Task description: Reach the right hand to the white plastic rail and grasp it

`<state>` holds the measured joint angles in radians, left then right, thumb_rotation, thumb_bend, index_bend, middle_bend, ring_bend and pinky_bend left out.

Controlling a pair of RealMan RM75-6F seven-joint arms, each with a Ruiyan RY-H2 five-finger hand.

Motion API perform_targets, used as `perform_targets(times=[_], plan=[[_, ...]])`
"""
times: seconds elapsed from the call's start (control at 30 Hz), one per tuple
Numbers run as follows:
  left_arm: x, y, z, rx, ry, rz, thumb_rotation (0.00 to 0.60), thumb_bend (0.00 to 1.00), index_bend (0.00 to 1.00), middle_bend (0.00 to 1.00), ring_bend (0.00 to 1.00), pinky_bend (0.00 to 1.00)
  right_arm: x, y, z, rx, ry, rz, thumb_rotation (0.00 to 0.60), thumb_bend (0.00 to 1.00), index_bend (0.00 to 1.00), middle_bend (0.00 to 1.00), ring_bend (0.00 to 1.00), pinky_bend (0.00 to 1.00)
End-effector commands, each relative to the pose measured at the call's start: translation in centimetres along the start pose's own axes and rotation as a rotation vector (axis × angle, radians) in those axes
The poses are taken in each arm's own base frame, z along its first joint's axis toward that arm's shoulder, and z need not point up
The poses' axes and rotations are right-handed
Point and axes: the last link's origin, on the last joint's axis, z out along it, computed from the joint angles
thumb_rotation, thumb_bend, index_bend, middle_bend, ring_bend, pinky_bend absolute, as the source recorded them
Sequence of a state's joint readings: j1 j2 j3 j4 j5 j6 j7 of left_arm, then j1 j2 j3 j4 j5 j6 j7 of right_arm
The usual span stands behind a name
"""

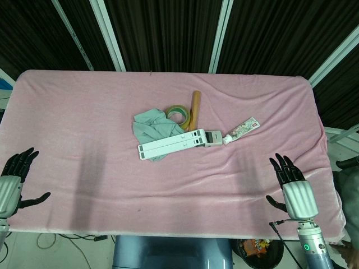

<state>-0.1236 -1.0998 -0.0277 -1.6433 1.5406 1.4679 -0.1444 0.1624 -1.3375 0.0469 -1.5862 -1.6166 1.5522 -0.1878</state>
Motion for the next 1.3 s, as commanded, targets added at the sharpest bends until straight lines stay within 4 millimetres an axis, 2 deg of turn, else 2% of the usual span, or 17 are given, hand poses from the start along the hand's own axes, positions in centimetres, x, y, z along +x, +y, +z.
perform_targets(times=[0.03, 0.27, 0.4, 0.57, 0.73, 0.87, 1.1, 1.3], plan=[[0.0, 0.0, 0.0, 0.002, -0.003, -0.001, 0.600, 0.00, 0.00, 0.00, 0.00, 0.00, 0.0, -0.1, 0.2, -0.002, 0.000, 0.001, 0.600, 0.09, 0.00, 0.01, 0.02, 0.23], [0.0, -0.1, 0.2, 0.009, -0.014, -0.013, 0.600, 0.00, 0.00, 0.00, 0.00, 0.00, 0.1, -1.6, 2.3, 0.037, 0.016, 0.006, 0.600, 0.12, 0.00, 0.02, 0.03, 0.23], [0.1, -0.1, 0.2, 0.009, -0.015, -0.018, 0.600, 0.00, 0.00, 0.00, 0.00, 0.00, -0.2, -3.6, 4.9, 0.104, 0.002, 0.003, 0.600, 0.13, 0.03, 0.09, 0.07, 0.24], [0.1, -0.1, 0.3, 0.009, -0.020, -0.023, 0.600, 0.00, 0.00, 0.00, 0.00, 0.00, -1.3, -7.2, 9.2, 0.221, -0.041, -0.020, 0.600, 0.17, 0.16, 0.19, 0.15, 0.28], [0.2, -0.2, 0.4, 0.014, -0.021, -0.032, 0.600, 0.00, 0.00, 0.00, 0.00, 0.00, -3.7, -11.3, 14.1, 0.318, -0.097, -0.058, 0.600, 0.19, 0.20, 0.22, 0.17, 0.28], [0.2, -0.3, 0.5, 0.019, -0.025, -0.039, 0.600, 0.00, 0.00, 0.00, 0.00, 0.00, -6.0, -14.1, 16.8, 0.377, -0.139, -0.114, 0.600, 0.19, 0.20, 0.22, 0.17, 0.28], [0.1, -0.4, 0.7, 0.029, -0.031, -0.046, 0.600, 0.00, 0.00, 0.00, 0.00, 0.00, -9.1, -18.2, 19.5, 0.450, -0.168, -0.161, 0.600, 0.19, 0.21, 0.22, 0.17, 0.28], [0.1, -0.4, 0.8, 0.035, -0.034, -0.051, 0.600, 0.00, 0.00, 0.00, 0.00, 0.00, -11.1, -20.2, 21.4, 0.469, -0.186, -0.184, 0.600, 0.19, 0.22, 0.22, 0.17, 0.28]])
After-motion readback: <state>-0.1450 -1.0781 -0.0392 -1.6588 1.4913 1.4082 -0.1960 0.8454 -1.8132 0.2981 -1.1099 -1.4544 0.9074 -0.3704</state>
